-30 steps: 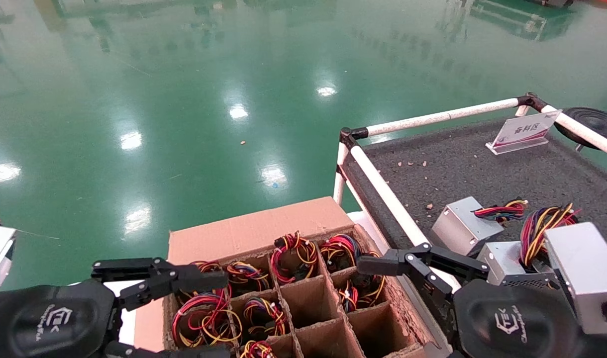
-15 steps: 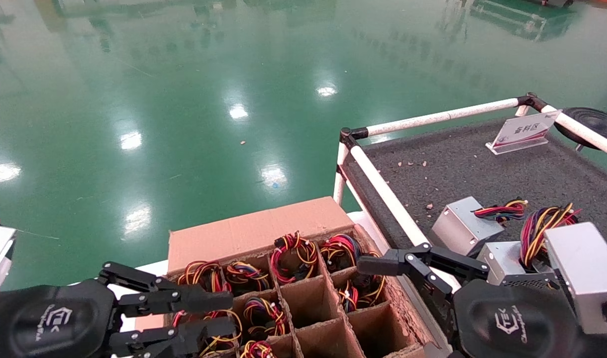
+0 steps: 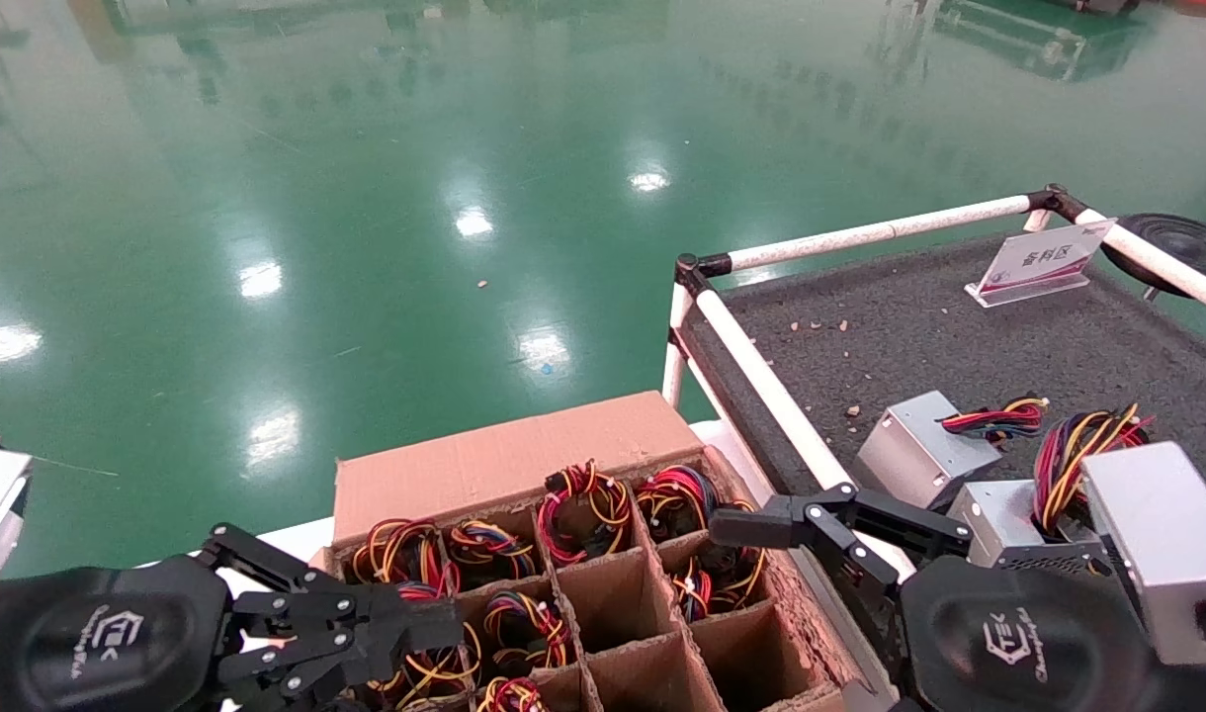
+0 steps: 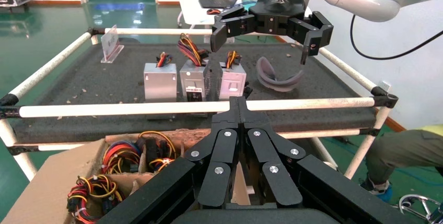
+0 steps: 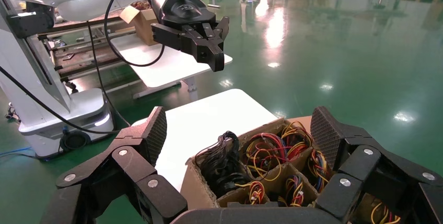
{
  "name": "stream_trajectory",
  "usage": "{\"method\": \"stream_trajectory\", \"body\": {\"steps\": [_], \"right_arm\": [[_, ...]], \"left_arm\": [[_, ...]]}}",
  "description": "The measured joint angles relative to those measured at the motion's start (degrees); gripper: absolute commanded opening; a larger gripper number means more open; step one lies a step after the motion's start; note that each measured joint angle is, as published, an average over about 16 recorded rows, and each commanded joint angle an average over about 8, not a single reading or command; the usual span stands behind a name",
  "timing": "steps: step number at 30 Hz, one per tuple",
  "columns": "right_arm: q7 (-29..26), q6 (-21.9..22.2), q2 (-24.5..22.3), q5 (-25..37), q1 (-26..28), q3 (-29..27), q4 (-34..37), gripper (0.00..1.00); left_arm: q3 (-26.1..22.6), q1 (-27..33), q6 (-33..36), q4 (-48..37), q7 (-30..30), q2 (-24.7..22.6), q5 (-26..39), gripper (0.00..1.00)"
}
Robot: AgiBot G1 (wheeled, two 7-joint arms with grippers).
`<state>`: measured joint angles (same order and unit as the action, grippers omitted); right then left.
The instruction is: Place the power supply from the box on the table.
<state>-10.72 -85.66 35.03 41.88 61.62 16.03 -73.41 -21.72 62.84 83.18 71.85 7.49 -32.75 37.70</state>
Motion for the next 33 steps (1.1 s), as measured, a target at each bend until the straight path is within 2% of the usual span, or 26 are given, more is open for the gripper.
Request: {"method": "stream_trajectory", "body": {"steps": [2, 3, 16, 24, 33], "right_arm": [[0.0, 0.0, 0.0, 0.0, 0.0, 0.0, 0.0, 1.00], [0.0, 0.0, 0.0, 0.0, 0.0, 0.0, 0.0, 1.00], [-0.5, 3.0, 0.2, 3.4, 0.6, 0.9, 3.1, 1.00], [-1.1, 6.4, 1.0, 9.1, 2.7, 2.8, 7.8, 1.00], [-2.3, 8.3, 3.0, 16.4, 6.8, 6.2, 12.3, 1.00]], "left_arm": [[0.0, 0.0, 0.0, 0.0, 0.0, 0.0, 0.0, 0.92], [0.0, 0.0, 0.0, 0.0, 0.0, 0.0, 0.0, 1.00], [0.0, 0.0, 0.0, 0.0, 0.0, 0.0, 0.0, 1.00], [0.0, 0.0, 0.0, 0.0, 0.0, 0.0, 0.0, 1.00], [0.0, 0.0, 0.0, 0.0, 0.0, 0.0, 0.0, 1.00]]}}
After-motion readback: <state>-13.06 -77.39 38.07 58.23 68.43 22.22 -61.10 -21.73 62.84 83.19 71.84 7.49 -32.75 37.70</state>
